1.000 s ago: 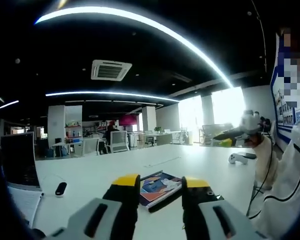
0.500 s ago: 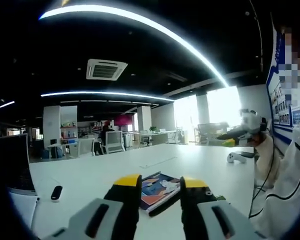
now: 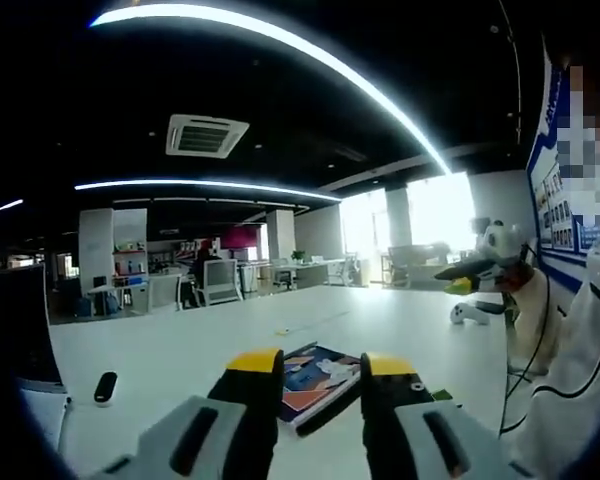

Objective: Pick up the tangram pieces one by one and place each piece onto its matching region on the pattern sheet, fitting the shapes together until the outline on the sheet is completely filled by the tangram pieces

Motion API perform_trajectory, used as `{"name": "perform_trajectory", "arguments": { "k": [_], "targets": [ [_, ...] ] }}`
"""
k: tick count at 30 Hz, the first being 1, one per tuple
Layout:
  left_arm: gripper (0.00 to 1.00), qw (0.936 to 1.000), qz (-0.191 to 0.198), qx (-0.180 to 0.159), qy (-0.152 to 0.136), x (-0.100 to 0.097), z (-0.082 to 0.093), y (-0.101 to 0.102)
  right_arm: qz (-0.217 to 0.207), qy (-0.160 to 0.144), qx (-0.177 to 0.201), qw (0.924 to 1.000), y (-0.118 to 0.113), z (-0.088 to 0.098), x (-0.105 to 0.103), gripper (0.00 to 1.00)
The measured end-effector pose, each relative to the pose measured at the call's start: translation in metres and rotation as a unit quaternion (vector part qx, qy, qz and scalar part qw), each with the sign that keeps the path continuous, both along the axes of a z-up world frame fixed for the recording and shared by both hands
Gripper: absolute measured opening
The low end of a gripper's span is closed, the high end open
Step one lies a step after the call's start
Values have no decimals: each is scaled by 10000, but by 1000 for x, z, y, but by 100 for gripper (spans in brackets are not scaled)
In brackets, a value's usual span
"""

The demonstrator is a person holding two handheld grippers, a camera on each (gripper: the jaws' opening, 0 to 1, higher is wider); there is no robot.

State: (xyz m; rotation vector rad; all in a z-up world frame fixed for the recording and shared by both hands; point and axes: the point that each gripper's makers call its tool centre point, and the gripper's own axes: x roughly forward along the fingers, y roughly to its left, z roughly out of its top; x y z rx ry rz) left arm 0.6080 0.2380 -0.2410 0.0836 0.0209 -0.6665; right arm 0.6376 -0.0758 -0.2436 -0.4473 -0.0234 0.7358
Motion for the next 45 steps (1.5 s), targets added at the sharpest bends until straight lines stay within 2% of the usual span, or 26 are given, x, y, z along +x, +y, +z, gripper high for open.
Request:
{"name": "perform_trajectory", "arguments": {
  "k": [3,10,16,25,33,36,45],
  "targets": [
    [32,10000,-18,22,-1,-1,0,-3,17,20,34,10000,-1,0,0,30],
    [32,10000,-82,-16,-27,-4,2,-4,113,245,400,9988,-4,3,-1,30],
    [32,10000,-25,-31,-39,-3,3,0,114,306,190,9993,-5,-3,1,30],
    [32,10000,-63,12,-34,-6,2,-1,323,345,-92,9988,8,-5,0,30],
    [32,10000,-79,54,-14,-6,0,-1,622,602,-237,9960,23,-11,-3,30],
    [32,9999,-102,85,-2,-6,-1,-2,842,764,-328,9930,35,-13,-7,30],
    [32,9999,-129,95,-18,-8,0,-3,1549,1135,-1180,9743,79,-31,-22,30]
  ]
}}
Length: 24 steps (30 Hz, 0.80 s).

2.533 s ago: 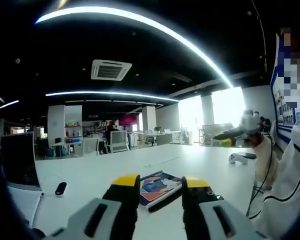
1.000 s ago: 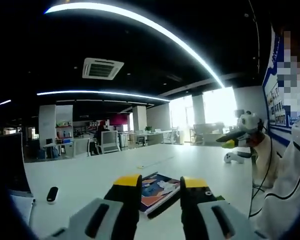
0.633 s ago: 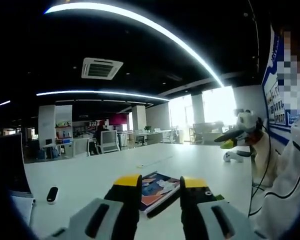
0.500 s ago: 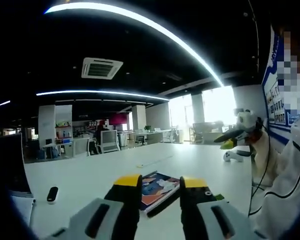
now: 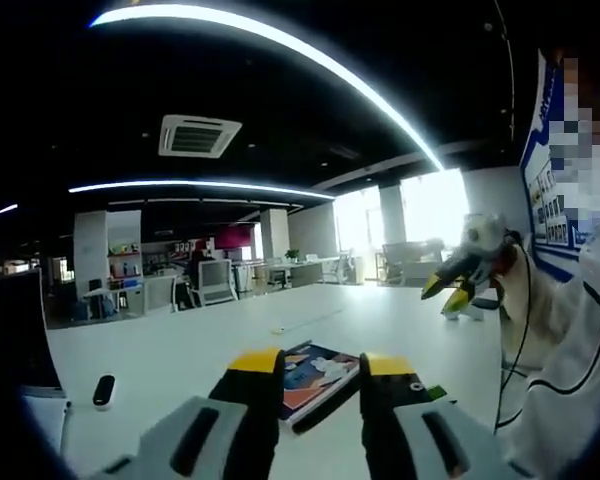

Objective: Pick up the tangram pieces one by one and place each piece onto its matching region on the pattern sheet, fitting the shapes together until the outline on the sheet is completely filled by the tangram pieces

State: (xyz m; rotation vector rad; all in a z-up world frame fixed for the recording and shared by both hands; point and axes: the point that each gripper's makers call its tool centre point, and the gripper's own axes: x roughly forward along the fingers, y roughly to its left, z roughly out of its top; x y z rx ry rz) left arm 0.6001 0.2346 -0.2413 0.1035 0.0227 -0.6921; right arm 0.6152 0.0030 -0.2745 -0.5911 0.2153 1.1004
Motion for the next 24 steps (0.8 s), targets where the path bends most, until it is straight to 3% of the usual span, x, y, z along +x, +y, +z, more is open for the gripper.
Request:
{"name": "perform_trajectory", "arguments": {
  "k": [6,9,17,24],
  "targets": [
    [32,10000,57,64,3,1,-1,5,357,210,-522,9978,19,-17,-5,30],
    [32,9999,82,99,15,1,-2,6,598,338,-946,9931,28,-30,-10,30],
    [32,9999,68,110,11,0,-2,8,874,550,-1825,9778,47,-53,-21,31],
    [31,9999,77,128,-8,0,-1,10,1374,699,-2502,9558,69,-73,-40,31]
  ]
}}
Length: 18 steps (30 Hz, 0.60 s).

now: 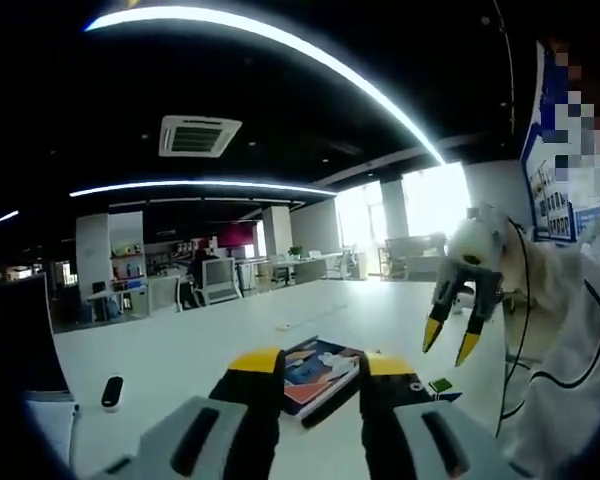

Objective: Pick up the tangram pieces one by one and place each piece onto its matching region on the pattern sheet, fitting the shapes together until the outline on the sheet is completely filled by the tangram pieces

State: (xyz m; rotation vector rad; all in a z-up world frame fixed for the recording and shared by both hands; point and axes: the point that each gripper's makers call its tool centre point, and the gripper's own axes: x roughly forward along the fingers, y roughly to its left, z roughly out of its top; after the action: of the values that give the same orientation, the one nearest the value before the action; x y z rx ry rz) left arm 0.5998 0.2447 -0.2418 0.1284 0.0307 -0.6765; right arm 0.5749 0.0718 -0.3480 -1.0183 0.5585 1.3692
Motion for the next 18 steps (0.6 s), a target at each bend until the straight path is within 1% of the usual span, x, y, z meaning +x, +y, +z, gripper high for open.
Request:
{"name": "perform_trajectory", "arguments": {
  "k": [4,8,12,18],
  "targets": [
    [31,10000,0,-8,-9,0,0,1,250,112,-347,9990,11,-15,-10,31],
    [31,10000,17,-2,-1,0,0,3,527,228,-755,9955,20,-28,-19,31],
    [31,10000,28,-23,-22,-1,1,6,674,321,-911,9930,36,-38,-26,31],
    [31,10000,28,-37,-6,-1,0,7,757,408,-1071,9905,53,-48,-19,30]
  ]
}}
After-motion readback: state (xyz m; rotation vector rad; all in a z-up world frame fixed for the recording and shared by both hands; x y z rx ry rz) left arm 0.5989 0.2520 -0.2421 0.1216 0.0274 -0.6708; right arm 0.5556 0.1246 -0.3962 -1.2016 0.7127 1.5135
